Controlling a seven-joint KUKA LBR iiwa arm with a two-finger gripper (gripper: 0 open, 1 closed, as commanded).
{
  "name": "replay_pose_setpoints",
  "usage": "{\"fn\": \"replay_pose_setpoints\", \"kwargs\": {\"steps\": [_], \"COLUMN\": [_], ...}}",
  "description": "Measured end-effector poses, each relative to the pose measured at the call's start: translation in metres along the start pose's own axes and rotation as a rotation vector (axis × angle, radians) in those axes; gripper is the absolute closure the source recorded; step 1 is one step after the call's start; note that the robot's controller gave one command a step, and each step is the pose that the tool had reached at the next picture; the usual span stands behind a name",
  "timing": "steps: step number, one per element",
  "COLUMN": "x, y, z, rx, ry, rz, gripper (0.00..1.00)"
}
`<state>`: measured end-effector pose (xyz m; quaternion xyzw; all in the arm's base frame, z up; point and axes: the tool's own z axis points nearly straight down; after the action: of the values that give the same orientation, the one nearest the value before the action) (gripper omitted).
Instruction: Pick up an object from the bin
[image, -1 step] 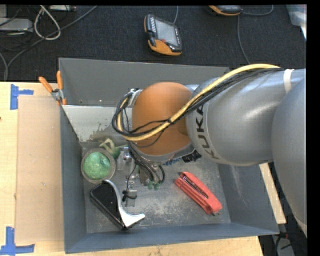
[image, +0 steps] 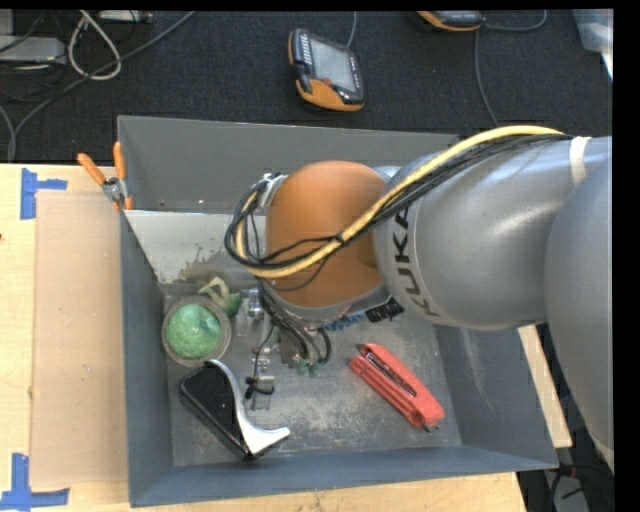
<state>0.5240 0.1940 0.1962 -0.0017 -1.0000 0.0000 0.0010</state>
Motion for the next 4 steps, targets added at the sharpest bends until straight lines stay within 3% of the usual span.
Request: {"fn": "replay_pose_setpoints", "kwargs": {"steps": [1, 2, 3, 4], "x": [-0.061, -0.053, -0.062, -0.062], "y": [0.033, 0.031, 0.050, 0.050], "z": [0.113, 0.100, 0.095, 0.115], "rx": [0.002, -0.004, 0.001, -0.009], "ry": [-0.005, -0.009, -0.008, -0.026], "rz": [0.201, 0.210, 0.297, 0.410], "gripper": [0.00, 0.00, 0.00, 0.00]}}
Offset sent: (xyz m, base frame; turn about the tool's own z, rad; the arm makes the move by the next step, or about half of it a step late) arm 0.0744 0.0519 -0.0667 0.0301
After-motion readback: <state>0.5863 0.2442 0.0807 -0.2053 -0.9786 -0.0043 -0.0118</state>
